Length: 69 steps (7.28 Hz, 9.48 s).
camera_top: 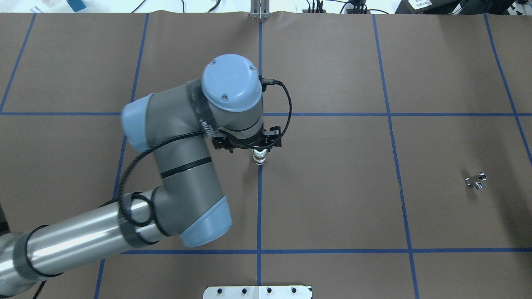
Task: Assemble PPR valve and pipe with both arms
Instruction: 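Set the valve upright, open the left gripper and withdraw, then lower the right gripper onto the small chrome fitting and grasp it, then carry the fitting with the right gripper above the standing valve, then press the fitting down onto the valve's white end with the right gripper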
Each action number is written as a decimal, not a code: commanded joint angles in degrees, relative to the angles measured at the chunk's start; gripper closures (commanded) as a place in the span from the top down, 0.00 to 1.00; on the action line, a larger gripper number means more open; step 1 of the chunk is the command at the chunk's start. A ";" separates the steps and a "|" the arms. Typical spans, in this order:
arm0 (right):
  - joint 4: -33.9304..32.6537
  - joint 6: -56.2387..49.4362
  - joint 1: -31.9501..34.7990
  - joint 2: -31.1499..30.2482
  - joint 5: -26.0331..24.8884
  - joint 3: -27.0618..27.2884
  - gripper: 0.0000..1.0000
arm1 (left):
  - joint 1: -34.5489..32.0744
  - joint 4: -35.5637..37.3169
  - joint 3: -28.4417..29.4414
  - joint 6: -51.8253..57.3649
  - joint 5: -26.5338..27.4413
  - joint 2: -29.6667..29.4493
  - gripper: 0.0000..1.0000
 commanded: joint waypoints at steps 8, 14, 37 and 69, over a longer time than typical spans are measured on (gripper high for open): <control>1.25 35.22 -19.38 -0.77 -6.66 15.25 1.00 | -48.62 7.43 -26.91 76.76 -21.46 47.67 1.00; 16.54 35.88 -28.90 -6.12 -15.21 6.03 1.00 | -55.12 3.21 -24.50 76.92 -24.83 53.22 1.00; 24.36 38.95 -36.31 -7.98 -19.29 4.08 0.00 | -54.94 3.13 -22.22 77.01 -24.75 53.13 1.00; -28.82 89.93 -57.57 59.87 -38.96 -10.05 0.00 | -69.09 -1.88 -7.80 90.81 -25.98 56.39 1.00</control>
